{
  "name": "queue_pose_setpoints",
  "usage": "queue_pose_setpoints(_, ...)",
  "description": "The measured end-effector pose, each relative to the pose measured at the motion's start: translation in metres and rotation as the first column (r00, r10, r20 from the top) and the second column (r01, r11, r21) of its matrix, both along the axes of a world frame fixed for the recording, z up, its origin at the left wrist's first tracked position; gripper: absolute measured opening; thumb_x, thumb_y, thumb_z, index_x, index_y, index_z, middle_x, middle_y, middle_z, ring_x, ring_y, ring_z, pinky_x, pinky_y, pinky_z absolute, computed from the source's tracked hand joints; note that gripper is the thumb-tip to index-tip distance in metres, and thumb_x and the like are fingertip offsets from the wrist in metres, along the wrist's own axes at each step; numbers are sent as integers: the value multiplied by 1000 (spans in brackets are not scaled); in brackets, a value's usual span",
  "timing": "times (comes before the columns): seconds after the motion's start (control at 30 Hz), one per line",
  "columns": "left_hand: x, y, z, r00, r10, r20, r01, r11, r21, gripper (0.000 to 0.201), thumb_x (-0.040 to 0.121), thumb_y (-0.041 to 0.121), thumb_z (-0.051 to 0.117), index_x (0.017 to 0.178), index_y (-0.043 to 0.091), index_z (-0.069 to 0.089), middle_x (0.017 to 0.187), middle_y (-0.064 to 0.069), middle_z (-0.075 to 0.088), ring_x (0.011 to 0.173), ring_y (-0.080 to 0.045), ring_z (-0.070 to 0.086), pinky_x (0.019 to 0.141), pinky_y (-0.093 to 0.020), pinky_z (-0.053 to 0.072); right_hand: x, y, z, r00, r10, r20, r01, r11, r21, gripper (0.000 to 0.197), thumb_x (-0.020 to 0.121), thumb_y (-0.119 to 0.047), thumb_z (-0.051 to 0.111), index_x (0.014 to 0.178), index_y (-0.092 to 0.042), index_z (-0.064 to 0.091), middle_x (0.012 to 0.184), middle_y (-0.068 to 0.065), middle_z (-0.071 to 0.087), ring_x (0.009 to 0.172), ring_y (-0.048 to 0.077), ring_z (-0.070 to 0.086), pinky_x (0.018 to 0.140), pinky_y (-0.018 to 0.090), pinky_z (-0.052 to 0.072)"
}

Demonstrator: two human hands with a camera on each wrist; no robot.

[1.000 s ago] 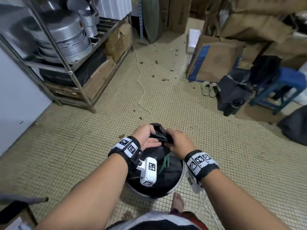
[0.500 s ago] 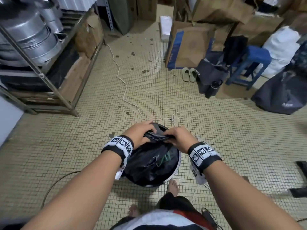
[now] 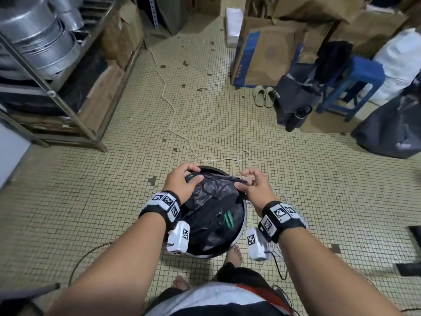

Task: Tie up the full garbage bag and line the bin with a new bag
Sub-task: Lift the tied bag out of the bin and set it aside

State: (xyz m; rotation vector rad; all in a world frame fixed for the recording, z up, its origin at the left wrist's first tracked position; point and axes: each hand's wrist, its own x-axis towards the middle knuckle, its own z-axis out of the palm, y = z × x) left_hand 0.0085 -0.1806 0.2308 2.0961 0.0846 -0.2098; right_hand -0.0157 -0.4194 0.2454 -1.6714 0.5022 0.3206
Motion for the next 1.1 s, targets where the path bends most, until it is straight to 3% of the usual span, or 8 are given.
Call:
queue_pose_setpoints(0.13,11,-9,-10,997,63,-42,-59,994,89,12,83,27,80,89,27,70,91,27,60,94,-5,58,78,-11,41,1,21,-2,955,178,238,-24,845,-534,41,89,-44,67,124,-31,49,125,-4,52,121,15,49,106,39,42)
queue_pose_setpoints(0.3,21,-10,-16,982,112,-152,-93,987,128,17,78,29,85,88,24,71,101,8,68,97,-16,64,82,-25,45,-20,36,-23,550,835,-19,-368,222,-903,86,80,-72,60,152,-32,30,155,1,33,142,24,30,118,45,22)
queue_pose_setpoints(0.43,24,-9,-15,932,203,-300,-151,970,188,27,76,38,85,95,24,71,108,10,63,94,-11,58,73,-20,42,-22,24,-45,717,689,105,-460,582,-670,60,92,-37,67,146,-27,44,133,1,62,116,19,60,101,33,48)
queue_pose_setpoints(0.5,20,-9,-12,956,200,-215,-162,970,183,37,80,42,80,110,25,66,116,9,64,103,-12,60,81,-22,44,-20,17,-48,727,677,114,-472,615,-632,44,93,-31,67,135,-28,56,118,0,71,105,18,66,94,30,52)
queue_pose_setpoints(0.6,3,-5,0,989,-133,65,119,974,191,54,78,60,74,125,38,56,136,12,53,128,-7,44,109,-35,35,-14,11,-49,710,700,70,-536,603,-591,27,93,-31,67,120,-28,66,106,0,72,96,17,65,88,28,50)
queue_pose_setpoints(0.73,-16,3,-4,855,-515,-54,511,821,256,62,71,57,82,126,41,58,137,12,57,127,-5,48,113,-37,38,-6,3,-48,739,670,76,-583,691,-427,9,90,-23,72,98,-25,71,93,-8,73,86,9,65,81,29,50)
queue_pose_setpoints(0.87,-27,4,-22,966,-242,-87,250,963,99,40,77,40,84,112,40,65,99,14,71,90,-3,67,88,-35,56,-3,-5,-48,872,484,70,-470,869,-159,16,85,-14,78,96,-13,66,88,7,69,84,23,67,83,37,56)
queue_pose_setpoints(1.1,-34,-19,-53,985,82,-152,-78,996,32,34,74,46,85,102,33,69,96,13,71,87,-9,67,85,-38,57,-20,-13,-61,994,93,-65,-91,995,44,36,78,-20,85,107,-19,63,111,9,69,104,34,68,92,53,55)
